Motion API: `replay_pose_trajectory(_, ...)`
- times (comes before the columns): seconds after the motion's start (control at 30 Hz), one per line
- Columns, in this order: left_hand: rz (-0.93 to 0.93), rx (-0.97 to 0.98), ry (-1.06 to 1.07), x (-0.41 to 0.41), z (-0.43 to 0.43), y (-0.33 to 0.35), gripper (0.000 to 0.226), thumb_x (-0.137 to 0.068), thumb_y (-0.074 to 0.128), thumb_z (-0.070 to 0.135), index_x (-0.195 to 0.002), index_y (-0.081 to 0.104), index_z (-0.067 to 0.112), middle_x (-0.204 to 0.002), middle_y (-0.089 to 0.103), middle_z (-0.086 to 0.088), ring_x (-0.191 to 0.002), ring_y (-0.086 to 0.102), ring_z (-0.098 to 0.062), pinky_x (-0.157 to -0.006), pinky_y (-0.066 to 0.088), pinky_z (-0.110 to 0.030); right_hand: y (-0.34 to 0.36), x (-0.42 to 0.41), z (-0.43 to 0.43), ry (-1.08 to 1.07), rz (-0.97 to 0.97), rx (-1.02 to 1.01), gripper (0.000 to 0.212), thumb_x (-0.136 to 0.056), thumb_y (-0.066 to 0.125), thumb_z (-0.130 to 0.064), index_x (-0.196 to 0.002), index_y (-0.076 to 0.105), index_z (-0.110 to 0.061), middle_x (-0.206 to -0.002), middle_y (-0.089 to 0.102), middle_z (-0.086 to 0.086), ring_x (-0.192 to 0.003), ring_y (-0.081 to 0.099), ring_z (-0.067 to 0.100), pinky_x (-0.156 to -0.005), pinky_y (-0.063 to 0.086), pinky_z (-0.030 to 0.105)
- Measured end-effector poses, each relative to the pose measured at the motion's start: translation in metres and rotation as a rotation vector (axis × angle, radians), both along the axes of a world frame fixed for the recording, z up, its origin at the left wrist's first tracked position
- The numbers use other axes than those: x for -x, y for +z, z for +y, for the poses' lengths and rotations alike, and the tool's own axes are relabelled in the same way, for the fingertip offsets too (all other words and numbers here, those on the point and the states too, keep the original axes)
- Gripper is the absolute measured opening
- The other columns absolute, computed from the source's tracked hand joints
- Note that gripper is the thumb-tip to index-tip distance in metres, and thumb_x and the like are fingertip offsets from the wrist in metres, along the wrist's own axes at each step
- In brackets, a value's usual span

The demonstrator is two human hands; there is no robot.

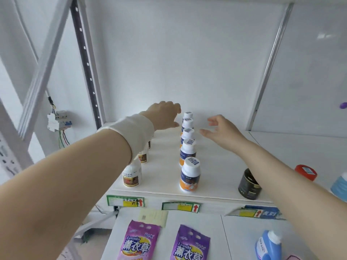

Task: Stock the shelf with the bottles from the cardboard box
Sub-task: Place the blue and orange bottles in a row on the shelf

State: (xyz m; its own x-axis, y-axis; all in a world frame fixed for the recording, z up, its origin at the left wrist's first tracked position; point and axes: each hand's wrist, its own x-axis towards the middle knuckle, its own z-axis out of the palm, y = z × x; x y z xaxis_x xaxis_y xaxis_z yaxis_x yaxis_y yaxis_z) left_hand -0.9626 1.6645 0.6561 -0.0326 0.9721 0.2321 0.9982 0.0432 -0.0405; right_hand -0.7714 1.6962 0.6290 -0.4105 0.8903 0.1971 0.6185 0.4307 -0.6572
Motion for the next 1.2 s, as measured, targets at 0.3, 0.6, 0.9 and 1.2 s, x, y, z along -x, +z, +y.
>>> replay_pose_trajectory(0.3, 0.548, -0.075, 0.163, -0.017, -0.148, -0.005, 0.048, -0.094, 0.05, 0.032, -0.134, 0.039, 0.01, -0.126, 0.053, -0.008, -0.116, 0.05, -0.026, -0.089, 0.04, -0.032, 0.004, 0.026, -0.115, 0.135, -0.498, -0.471, 0.051, -0.091, 0.05, -0.029, -0.137, 0.036, -0.01, -0.137, 0.04, 0.014, -0.125, 0.04, 0.033, -0.096, 0.038, 0.04)
replay_pose_trajectory(0.6, 0.525, 0.077, 0.425, 0.061, -0.307, -0.029, 0.044, -0.092, 0.052, 0.031, -0.13, 0.043, 0.01, -0.125, 0.053, -0.008, -0.116, 0.051, -0.027, -0.091, 0.041, -0.033, -0.02, 0.13, -0.237, 0.422, -0.551, -0.62, 0.053, -0.093, 0.048, -0.032, -0.139, 0.033, -0.008, -0.139, 0.037, 0.014, -0.127, 0.037, 0.032, -0.104, 0.031, 0.039)
replay_pose_trajectory(0.9, 0.324, 0.224, 0.769, 0.222, -0.497, -0.1, 0.038, -0.093, 0.049, 0.024, -0.128, 0.044, 0.01, -0.124, 0.053, -0.008, -0.115, 0.05, -0.026, -0.091, 0.04, -0.033, -0.08, 0.335, -0.365, 0.755, -0.639, -0.666, 0.049, -0.094, 0.045, -0.031, -0.136, 0.033, -0.007, -0.138, 0.038, 0.015, -0.127, 0.036, 0.032, -0.101, 0.033, 0.039)
replay_pose_trajectory(1.2, -0.044, 0.394, 1.061, 0.348, -0.635, -0.233, 0.043, -0.093, 0.05, 0.029, -0.131, 0.042, 0.011, -0.132, 0.051, -0.011, -0.122, 0.049, -0.028, -0.098, 0.04, -0.037, -0.207, 0.486, -0.453, 1.032, -0.853, -0.631, 0.051, -0.096, 0.04, -0.034, -0.138, 0.029, -0.008, -0.139, 0.037, 0.015, -0.127, 0.036, 0.031, -0.102, 0.034, 0.04)
